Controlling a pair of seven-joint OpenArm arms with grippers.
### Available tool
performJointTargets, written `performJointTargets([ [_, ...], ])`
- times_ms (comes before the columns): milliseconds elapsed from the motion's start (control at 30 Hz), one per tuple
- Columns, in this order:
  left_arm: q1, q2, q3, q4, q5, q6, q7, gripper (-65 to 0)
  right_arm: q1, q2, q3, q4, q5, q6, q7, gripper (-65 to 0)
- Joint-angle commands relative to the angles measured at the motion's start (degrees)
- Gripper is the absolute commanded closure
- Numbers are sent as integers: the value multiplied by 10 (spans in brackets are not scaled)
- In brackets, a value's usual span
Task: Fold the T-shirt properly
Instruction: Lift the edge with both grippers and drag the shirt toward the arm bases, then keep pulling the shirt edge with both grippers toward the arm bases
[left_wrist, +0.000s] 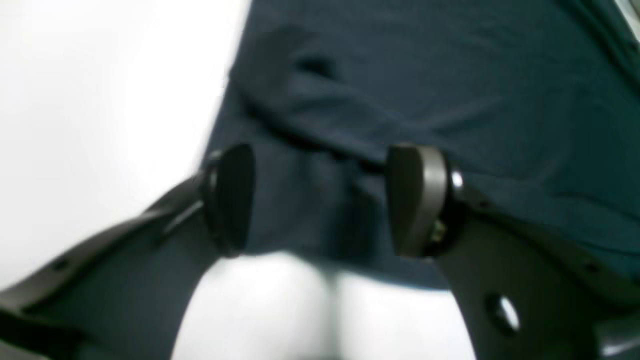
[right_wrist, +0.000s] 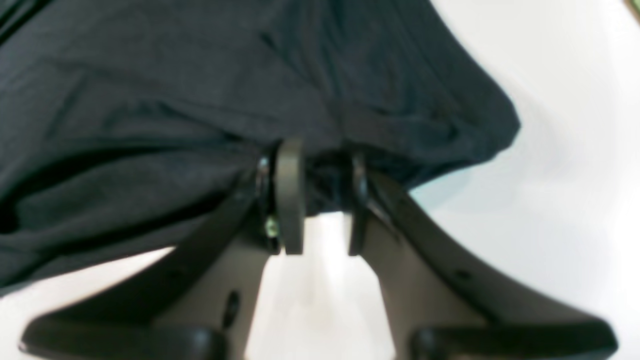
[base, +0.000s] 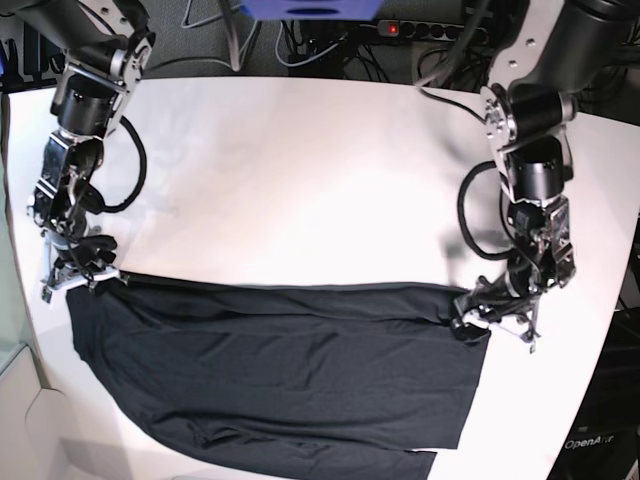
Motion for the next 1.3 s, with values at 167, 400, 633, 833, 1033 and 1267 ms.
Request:
performJointTargets([
  [167, -25, -2, 28, 7, -9, -4, -19, -198, 22, 9, 0, 9, 5, 5, 15, -41],
  [400, -25, -2, 59, -7, -9, -2, -48, -17, 23, 10, -1, 6, 4, 4, 29, -7],
  [633, -35, -6, 59, -79, -9, -2, -99, -16, 23, 10, -22, 6, 4, 4, 34, -7],
  [833, -31, -9, 59, -91, -9, -2, -100, -16, 23, 11, -46, -18, 4, 4, 34, -7],
  [1033, -15, -23, 59, -91, -8, -2, -94, -16, 29, 29, -41, -77, 4, 4, 35, -3],
  [1267, 9, -47, 59, -84, -9, -3, -73, -15, -22, 41, -40, -76, 8, 6, 34, -3],
])
